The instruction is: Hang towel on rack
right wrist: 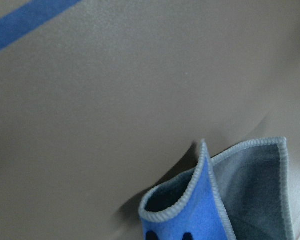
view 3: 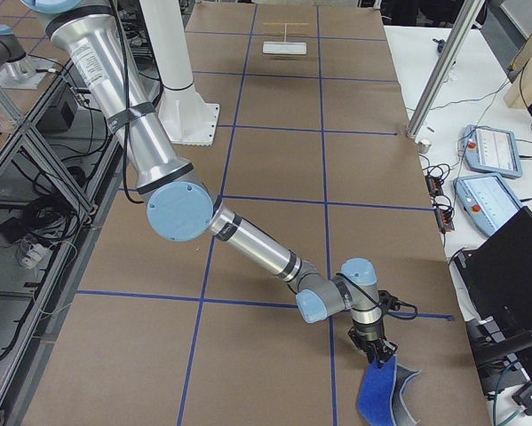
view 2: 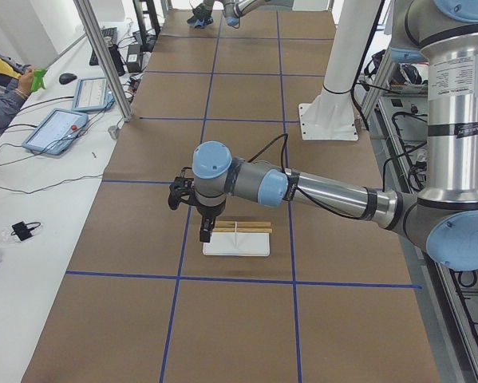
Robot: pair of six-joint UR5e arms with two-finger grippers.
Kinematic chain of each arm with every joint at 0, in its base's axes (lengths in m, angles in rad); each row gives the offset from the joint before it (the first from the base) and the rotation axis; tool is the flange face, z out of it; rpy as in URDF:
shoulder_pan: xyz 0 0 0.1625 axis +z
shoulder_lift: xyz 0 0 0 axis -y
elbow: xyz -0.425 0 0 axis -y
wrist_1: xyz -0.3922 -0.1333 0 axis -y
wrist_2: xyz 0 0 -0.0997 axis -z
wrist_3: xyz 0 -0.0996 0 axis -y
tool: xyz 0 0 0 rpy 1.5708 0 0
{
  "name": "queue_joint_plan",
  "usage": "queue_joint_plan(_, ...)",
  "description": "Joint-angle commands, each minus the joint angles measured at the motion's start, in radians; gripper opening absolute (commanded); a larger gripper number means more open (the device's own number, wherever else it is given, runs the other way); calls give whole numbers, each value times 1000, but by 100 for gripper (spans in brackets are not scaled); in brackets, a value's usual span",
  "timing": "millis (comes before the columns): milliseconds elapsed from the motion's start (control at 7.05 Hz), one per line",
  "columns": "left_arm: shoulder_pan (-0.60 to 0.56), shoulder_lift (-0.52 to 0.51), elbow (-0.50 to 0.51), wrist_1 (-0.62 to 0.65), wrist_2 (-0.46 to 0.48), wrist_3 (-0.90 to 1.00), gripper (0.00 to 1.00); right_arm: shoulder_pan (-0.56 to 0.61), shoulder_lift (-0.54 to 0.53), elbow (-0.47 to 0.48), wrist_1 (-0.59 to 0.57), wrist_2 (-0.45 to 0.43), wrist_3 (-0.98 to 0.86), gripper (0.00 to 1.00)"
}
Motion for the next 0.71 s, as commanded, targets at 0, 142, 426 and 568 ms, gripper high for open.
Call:
queue_joint_plan(0,0,2,-3,0,0,2,98,-1,9,-4,0,16,4,0)
queue_joint_plan(142,0,2,-6,0,0,0,98,8,16,-3,0,53,6,0)
queue_joint_plan(426,0,2,-4,-6,-2,5,98,111,35,139,-84,198,13,0)
queue_joint_plan(568,0,2,-9,-6,-21,5,98,129,13,345,-264,222,22,0)
